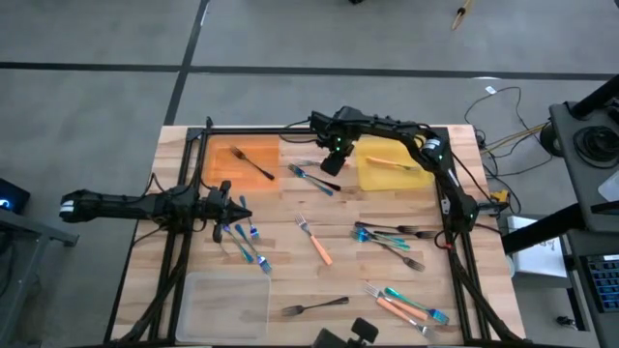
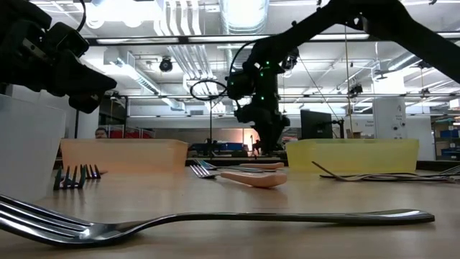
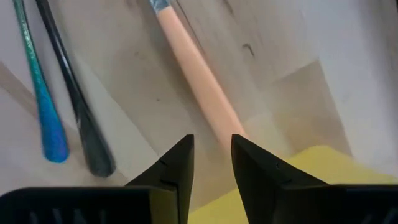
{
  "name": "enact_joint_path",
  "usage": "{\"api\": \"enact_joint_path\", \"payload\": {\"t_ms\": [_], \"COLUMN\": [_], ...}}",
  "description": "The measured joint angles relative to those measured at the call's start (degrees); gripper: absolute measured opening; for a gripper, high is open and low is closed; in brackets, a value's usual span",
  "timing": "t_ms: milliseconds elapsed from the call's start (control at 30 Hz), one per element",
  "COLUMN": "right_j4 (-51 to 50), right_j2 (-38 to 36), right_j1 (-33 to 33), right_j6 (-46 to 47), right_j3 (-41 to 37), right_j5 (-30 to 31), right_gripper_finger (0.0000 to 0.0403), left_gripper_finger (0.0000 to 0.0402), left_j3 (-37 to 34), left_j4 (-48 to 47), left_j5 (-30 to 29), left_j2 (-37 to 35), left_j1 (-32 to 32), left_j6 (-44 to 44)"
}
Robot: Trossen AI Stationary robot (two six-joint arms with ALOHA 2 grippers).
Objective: Sort silverware by color (type)
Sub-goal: Put the orange fork into the yellow bin
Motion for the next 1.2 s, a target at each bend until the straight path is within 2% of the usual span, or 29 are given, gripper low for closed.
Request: {"api": "enact_joint_path", "payload": {"t_ms": [367, 867, 967, 1200], "right_j4": [7.1, 14.3, 14.7, 16.9], "right_j2": [-0.1, -0.3, -0.4, -0.4], "right_j1": [0.1, -0.4, -0.4, -0.4], "right_j6": [-2.3, -3.1, -2.9, -2.9], "right_j3": [-2.6, -9.9, -10.6, -11.1], "right_j5": [0.3, 0.3, 0.2, 0.2], "right_gripper_finger": [0.0149, 0.0135, 0.0122, 0.0055], "left_gripper_finger": [0.0, 0.0, 0.0, 0.0], "left_j3": [0.0, 0.0, 0.0, 0.0], "left_j4": [0.0, 0.0, 0.0, 0.0], "left_j5": [0.0, 0.0, 0.0, 0.0], "left_j2": [0.1, 0.1, 0.1, 0.1], "left_j1": [0.0, 0.0, 0.0, 0.0], "left_j6": [0.0, 0.0, 0.0, 0.0]}}
